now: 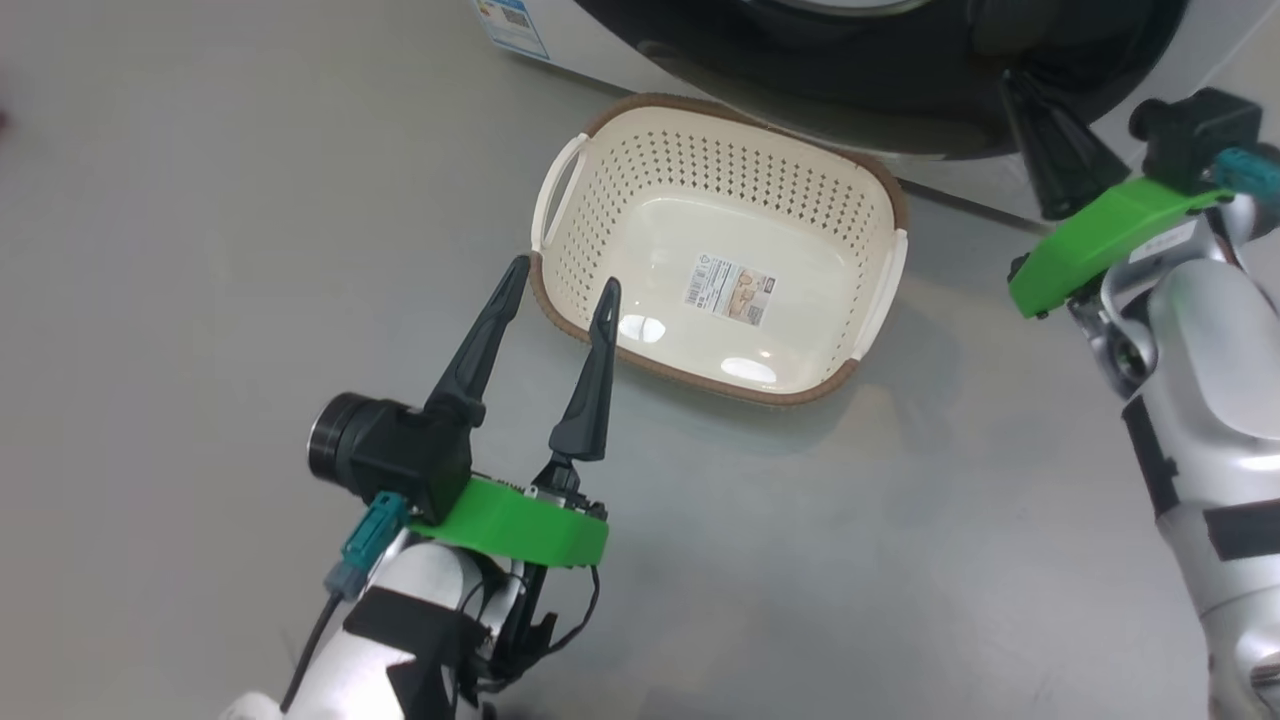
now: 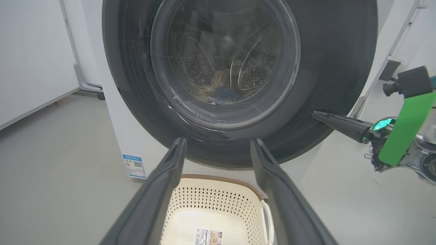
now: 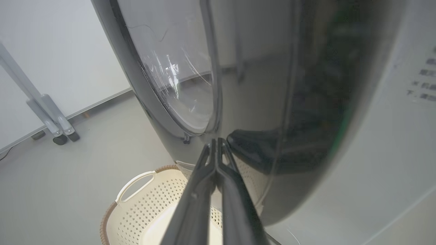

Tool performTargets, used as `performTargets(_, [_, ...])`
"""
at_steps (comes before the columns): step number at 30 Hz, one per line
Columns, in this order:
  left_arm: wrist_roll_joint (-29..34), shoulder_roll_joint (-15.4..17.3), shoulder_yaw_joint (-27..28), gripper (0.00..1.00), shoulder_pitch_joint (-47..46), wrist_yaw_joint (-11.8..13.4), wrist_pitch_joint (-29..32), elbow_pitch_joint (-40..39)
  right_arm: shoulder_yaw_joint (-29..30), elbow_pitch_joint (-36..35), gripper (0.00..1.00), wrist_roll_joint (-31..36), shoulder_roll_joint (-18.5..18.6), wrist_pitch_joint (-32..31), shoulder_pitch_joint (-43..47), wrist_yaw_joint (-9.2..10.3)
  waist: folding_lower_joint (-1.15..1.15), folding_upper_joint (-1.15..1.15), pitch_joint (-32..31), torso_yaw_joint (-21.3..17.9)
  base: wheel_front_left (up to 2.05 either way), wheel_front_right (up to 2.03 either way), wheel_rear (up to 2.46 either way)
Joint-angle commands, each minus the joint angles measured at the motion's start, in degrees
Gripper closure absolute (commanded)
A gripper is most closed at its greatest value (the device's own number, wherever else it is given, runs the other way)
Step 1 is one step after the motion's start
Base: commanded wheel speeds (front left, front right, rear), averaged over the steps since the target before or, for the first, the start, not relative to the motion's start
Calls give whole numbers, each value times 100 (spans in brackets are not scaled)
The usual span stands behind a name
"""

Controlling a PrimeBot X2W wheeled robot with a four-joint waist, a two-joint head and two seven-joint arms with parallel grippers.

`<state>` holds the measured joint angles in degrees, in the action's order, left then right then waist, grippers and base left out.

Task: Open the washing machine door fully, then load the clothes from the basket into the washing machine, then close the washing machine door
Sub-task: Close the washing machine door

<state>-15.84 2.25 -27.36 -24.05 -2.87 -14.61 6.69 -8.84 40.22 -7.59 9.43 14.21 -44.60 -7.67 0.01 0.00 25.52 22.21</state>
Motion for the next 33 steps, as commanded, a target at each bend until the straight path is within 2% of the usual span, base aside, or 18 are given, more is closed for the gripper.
performTargets(1, [-36,64,140,0,-148,50,-39,-215,10,-113,100,34,34,65,-222,19,-1,0,74,40,0,0,0])
performTargets(13, [-194,63,-123,0,-415,189,-39,-355,384,429,100,277,279,75,-1098,19,-1,0,372,213,0,0,0])
performTargets(20, [-239,63,-166,0,-448,227,-39,-359,536,570,100,377,300,77,-1275,19,-1,0,403,257,0,0,0])
performTargets(26, [-243,63,-158,0,-457,247,-39,-348,416,562,100,423,221,78,-1261,19,-1,0,398,228,0,0,0])
performTargets(33, [-184,63,-102,0,-421,246,-39,-261,82,241,100,285,54,78,-893,19,-1,0,257,76,0,0,0])
